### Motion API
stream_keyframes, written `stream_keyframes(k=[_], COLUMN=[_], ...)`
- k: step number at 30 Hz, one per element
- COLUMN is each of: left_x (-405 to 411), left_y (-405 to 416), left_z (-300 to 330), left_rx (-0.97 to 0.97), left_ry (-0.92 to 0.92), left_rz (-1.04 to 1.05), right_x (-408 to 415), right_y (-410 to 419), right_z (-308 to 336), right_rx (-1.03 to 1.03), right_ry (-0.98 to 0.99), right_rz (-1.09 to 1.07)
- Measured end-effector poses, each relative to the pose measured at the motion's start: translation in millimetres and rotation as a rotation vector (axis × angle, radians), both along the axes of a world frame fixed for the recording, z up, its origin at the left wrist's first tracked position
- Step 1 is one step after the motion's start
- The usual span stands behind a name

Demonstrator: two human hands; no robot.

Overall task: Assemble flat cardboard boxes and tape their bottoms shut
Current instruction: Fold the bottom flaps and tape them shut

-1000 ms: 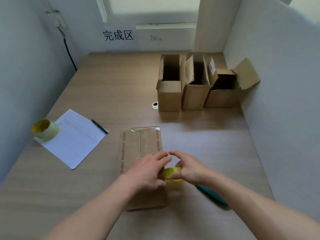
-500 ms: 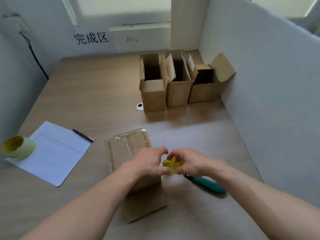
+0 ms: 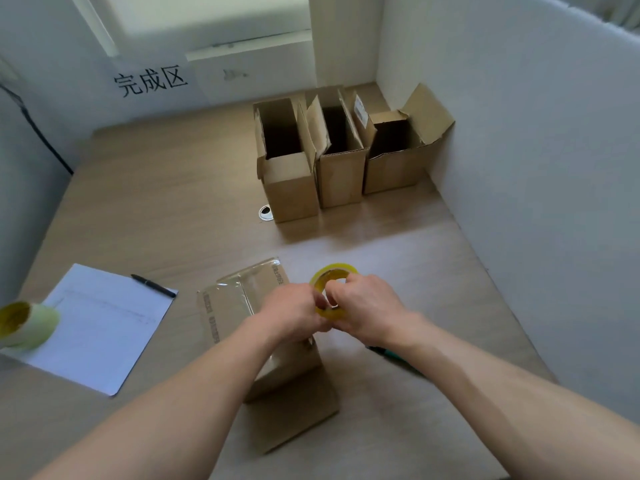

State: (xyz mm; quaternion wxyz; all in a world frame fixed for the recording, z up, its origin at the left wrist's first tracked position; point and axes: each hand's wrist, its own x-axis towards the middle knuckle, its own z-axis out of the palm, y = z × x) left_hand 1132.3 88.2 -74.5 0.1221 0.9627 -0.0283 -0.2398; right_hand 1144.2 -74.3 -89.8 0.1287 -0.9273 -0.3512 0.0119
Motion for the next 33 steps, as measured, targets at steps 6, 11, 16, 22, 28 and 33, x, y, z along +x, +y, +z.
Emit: stream_keyframes(k=[6,11,16,22,28,33], left_x=[-3,-1,-2,-3,-3,-3], left_y=[2,5,4,4,4,6], left_z=[-8,-7,-5,-4,-3,-5], left_rx=[-0.07,-0.181,-0.229,-0.248,-0.251,-0.262], left_ry=[-0.012,0.048,0.051,0.055,0.049,0.047], left_rz=[0.166,0.25,0.278,0.272,0.262,0.258], right_x=[-46,-106,-139,-165,-159,-151], right_y=[-62,-127,-108,-76,-59,-45], right_z=[-36,-85,-78,-68,-55,-54], right_rx=[0.318,-0.218,0.392,0.787,0.713,0.668], right_ry=[0.009,0.289,0.469,0.53,0.501,0.528], right_rz=[-0.317,-0.645,-0.683,-0.651,-0.547,-0.527])
